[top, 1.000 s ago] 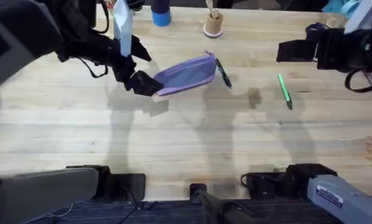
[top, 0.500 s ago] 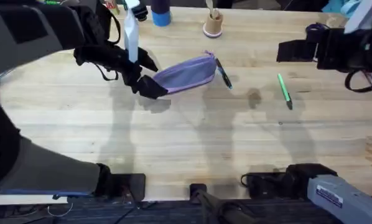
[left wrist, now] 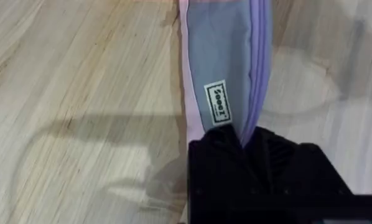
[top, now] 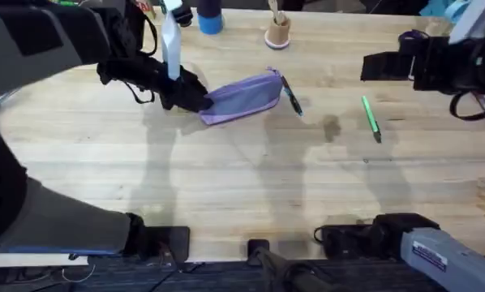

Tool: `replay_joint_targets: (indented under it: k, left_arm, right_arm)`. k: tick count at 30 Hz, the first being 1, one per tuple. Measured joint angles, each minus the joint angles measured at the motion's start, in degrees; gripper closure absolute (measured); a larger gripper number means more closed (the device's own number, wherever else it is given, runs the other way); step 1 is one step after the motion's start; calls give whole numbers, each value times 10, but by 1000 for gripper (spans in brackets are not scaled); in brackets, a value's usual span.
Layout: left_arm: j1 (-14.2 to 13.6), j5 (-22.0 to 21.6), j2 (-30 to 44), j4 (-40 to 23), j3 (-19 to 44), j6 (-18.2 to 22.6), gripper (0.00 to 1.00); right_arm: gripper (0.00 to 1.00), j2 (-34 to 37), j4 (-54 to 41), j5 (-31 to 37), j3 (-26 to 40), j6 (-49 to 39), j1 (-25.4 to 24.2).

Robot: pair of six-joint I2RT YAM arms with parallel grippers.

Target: Unzip the bag, pick up the pens from the table one at a time and place them inside, then zip the bag closed.

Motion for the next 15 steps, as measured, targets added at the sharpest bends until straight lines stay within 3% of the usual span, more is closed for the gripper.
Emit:
replay_joint_targets:
  k: [6, 12, 15]
  left_arm:
    - [0, 0, 1, 0, 0, 0, 957]
    - [0, 0, 1, 0, 0, 1, 957]
    - [0, 0, 1, 0, 0, 0, 957]
  right_arm:
    - [5, 0, 24, -5, 0, 7, 0]
    - [5, 2, 102, -113, 2, 20, 0]
    - [5, 24, 81, -144, 19, 20, 2]
